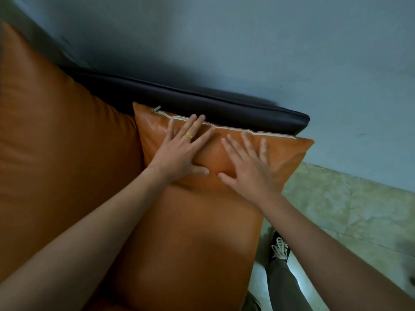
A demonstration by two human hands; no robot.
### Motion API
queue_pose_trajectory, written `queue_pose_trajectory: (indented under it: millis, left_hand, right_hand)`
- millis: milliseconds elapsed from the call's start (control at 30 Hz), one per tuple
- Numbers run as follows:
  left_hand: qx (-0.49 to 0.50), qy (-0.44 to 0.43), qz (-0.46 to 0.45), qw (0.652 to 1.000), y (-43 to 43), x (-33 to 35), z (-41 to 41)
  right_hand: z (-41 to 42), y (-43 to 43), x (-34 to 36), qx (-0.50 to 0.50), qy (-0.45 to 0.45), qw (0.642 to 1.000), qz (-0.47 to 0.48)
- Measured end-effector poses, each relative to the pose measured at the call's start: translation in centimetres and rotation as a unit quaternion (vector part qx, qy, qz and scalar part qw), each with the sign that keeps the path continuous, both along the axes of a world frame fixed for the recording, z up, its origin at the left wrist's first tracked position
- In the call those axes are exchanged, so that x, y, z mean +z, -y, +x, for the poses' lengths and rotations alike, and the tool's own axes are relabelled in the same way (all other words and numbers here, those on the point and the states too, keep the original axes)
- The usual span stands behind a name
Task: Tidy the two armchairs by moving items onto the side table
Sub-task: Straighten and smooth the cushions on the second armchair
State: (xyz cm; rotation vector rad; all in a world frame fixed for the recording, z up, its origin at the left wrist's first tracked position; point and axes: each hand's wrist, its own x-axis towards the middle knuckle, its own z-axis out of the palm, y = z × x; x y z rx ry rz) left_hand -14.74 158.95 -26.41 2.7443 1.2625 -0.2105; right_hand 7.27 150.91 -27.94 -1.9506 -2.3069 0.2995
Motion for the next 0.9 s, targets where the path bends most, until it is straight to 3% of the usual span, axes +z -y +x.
queue_pose_trajectory:
  millis: [167,400,567,700,900]
  left_hand:
    - [0.002,-0.060,-0.084,0.995,-2.7,0.2,0.0]
    - [0.105,-0.052,-0.110,0.987,-4.0,0.7,-5.7]
    - [0.161,-0.036,-0.110,0.980,-3.4,1.6,-7.0]
    - [0.227,0.033,-0.105,0.968,-3.8,1.3,-8.0]
    - [0.298,0.121,-0.153,0.935,-4.3,-1.5,-8.0]
  right_hand:
    - [2.4,-3.1,-0.2,0.095,0.018,0.993,-0.063]
    - [8.5,0.7,-1.0,0.013,0.029,0.998,-0.047]
    - [10.3,2.5,-0.7,-0.046,-0.043,0.995,-0.083]
    - [11.4,2.7,-0.7,-0.135,-0.073,0.985,-0.084]
    - [10.4,2.6,-2.8,-0.183,-0.227,0.948,-0.131]
